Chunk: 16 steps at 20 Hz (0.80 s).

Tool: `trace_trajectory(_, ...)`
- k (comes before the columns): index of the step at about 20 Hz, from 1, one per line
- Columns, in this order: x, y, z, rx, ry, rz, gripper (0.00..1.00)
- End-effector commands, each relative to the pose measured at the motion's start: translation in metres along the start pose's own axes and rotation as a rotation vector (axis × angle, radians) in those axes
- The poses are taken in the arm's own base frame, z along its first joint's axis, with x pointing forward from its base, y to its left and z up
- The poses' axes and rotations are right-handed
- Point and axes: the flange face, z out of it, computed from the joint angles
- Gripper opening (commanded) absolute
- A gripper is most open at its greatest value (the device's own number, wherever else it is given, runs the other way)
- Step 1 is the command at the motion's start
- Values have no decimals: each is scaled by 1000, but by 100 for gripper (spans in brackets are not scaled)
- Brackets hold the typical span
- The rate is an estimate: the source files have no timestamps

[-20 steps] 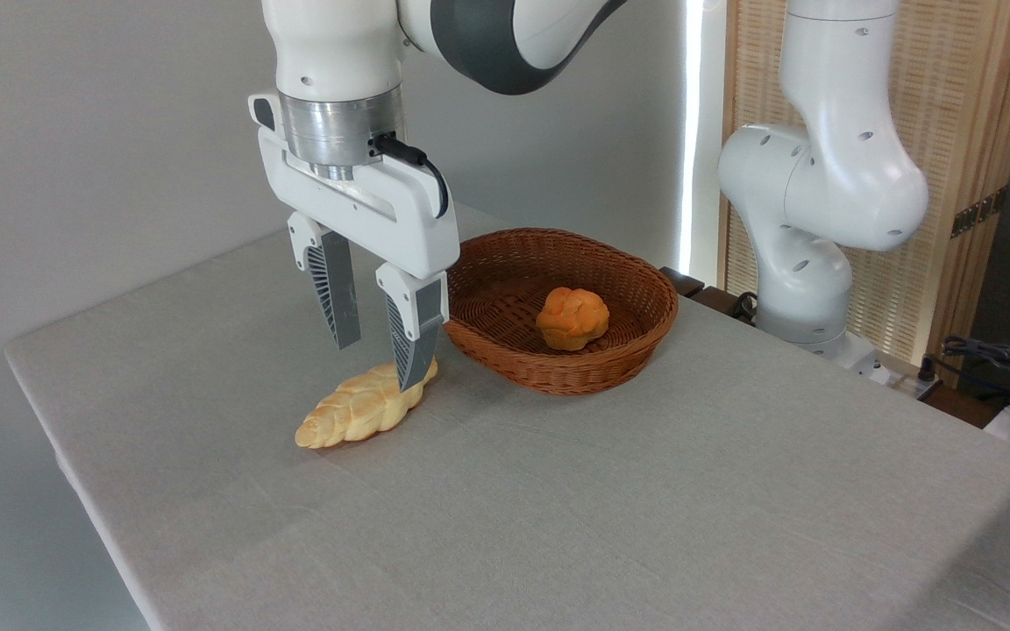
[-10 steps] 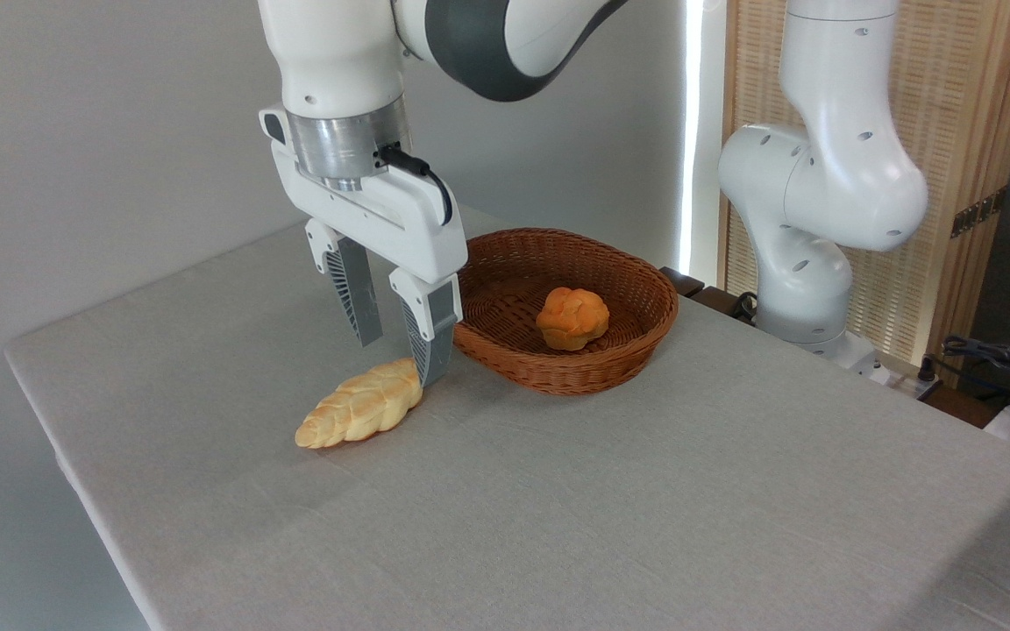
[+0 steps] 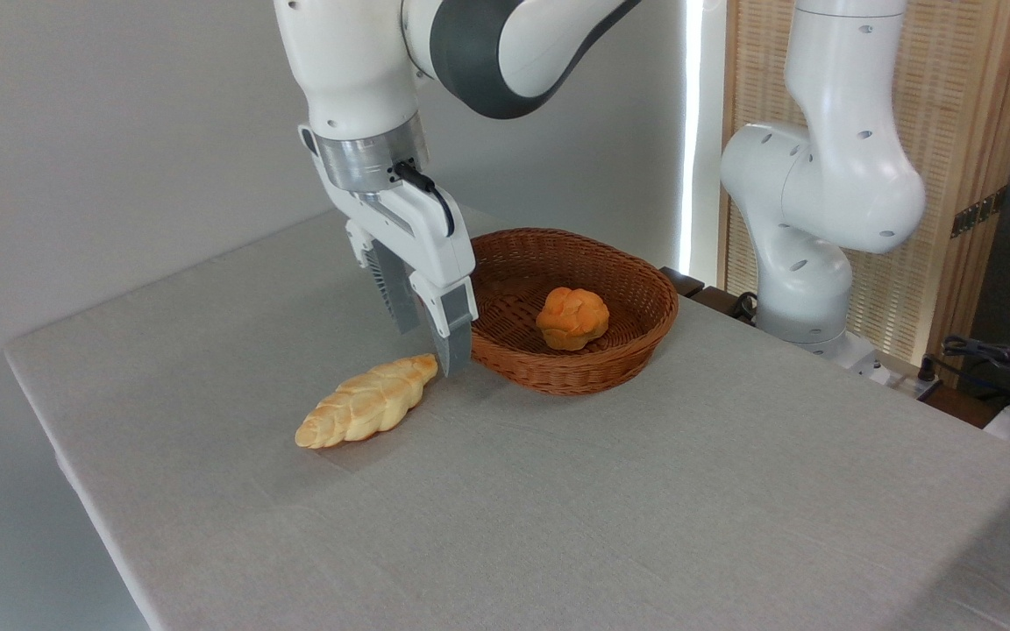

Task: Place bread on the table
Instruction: 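Move the gripper over the wicker basket toward the round bun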

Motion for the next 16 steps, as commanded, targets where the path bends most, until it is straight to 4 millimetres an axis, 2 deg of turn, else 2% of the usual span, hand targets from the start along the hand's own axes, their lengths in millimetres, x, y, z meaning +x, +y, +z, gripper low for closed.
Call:
trace_trajectory(1, -15, 35, 11, -25, -22, 79, 100)
trace_trajectory(6, -14, 73, 37, -60, -79, 182, 100)
trace_trajectory(10, -17, 92, 36, -92, -124, 217, 100)
trace_trajectory(14, -27, 99, 26, -103, -139, 217, 100)
trace_trajectory(16, -35, 103, 34, -131, -178, 217, 100)
